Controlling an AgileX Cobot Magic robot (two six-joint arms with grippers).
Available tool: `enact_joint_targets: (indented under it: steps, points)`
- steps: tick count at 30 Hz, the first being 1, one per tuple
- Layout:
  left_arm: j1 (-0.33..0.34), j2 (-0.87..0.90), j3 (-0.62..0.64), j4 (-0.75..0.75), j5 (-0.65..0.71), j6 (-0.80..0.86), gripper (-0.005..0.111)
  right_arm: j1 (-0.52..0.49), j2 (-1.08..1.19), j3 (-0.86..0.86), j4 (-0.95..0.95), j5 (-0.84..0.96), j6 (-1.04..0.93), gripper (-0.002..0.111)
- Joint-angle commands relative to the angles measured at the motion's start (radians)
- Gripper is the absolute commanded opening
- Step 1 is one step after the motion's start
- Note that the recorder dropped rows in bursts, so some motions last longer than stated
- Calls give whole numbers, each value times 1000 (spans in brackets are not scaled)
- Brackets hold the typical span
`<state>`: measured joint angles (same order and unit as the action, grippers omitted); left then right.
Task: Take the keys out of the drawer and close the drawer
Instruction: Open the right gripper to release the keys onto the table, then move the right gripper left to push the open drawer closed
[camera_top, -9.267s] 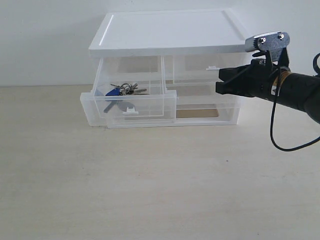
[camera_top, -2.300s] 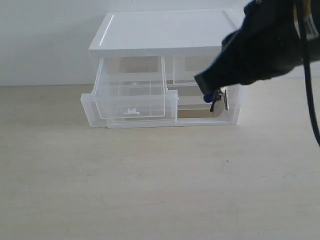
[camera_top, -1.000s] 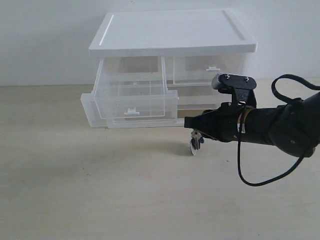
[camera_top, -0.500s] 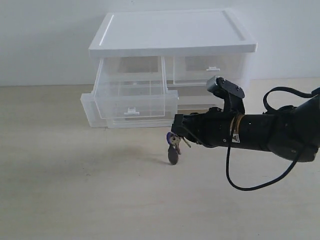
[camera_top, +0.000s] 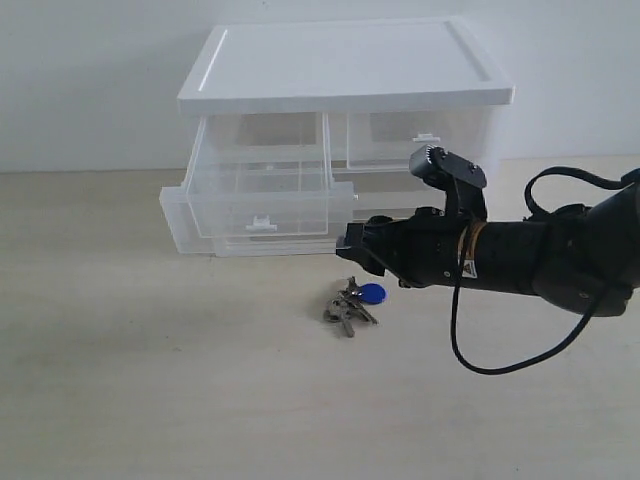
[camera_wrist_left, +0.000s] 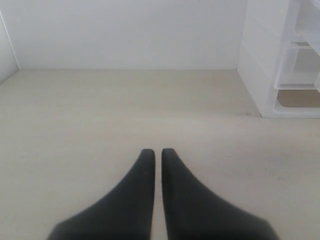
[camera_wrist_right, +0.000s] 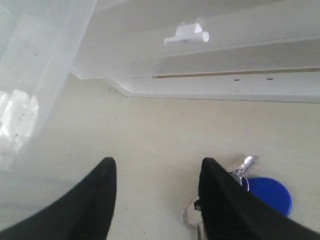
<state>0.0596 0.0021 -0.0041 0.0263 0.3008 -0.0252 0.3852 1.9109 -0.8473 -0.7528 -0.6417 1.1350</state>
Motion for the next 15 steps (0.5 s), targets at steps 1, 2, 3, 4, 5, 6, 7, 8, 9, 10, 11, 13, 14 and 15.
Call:
enact_joint_targets:
  steps: [1,2,3,4,5,6,7,8,9,10,11,13,14,15]
  points:
    - [3,-2,4,1,0,-14,4,-4,-5,-5,-23,33,-9,47]
    - [3,-2,4,1,0,-14,4,-4,-5,-5,-51,33,-9,47]
    - [3,-2,4,1,0,-14,4,-4,-5,-5,-90,33,-8,46]
    - [3,-2,4,1,0,-14,4,-4,-7,-5,-114,33,-8,43]
    - [3,-2,4,1,0,-14,4,-4,-15,-5,-148,44,-8,32]
    - [3,-2,4,1,0,-14,4,-4,-22,-5,-153,59,-20,24]
    - [3,-2,4,1,0,-14,4,-4,-44,-5,-154,108,-47,6]
    - [3,-2,4,1,0,-14,4,-4,-57,-5,-171,135,-49,0]
    - [3,-2,4,1,0,-14,4,-4,-92,-5,-209,178,-49,0]
    - [3,-2,4,1,0,-14,4,-4,-134,-3,-233,235,-49,0]
    - [3,-2,4,1,0,-14,4,-4,-152,-3,-234,260,-49,0]
    - [3,-2,4,1,0,-14,4,-4,-200,-3,-240,322,-49,0]
    - [3,-2,4,1,0,-14,4,-4,-218,-3,-240,337,-49,0]
    - [3,-2,4,1,0,-14,4,-4,-240,-3,-240,347,-47,0]
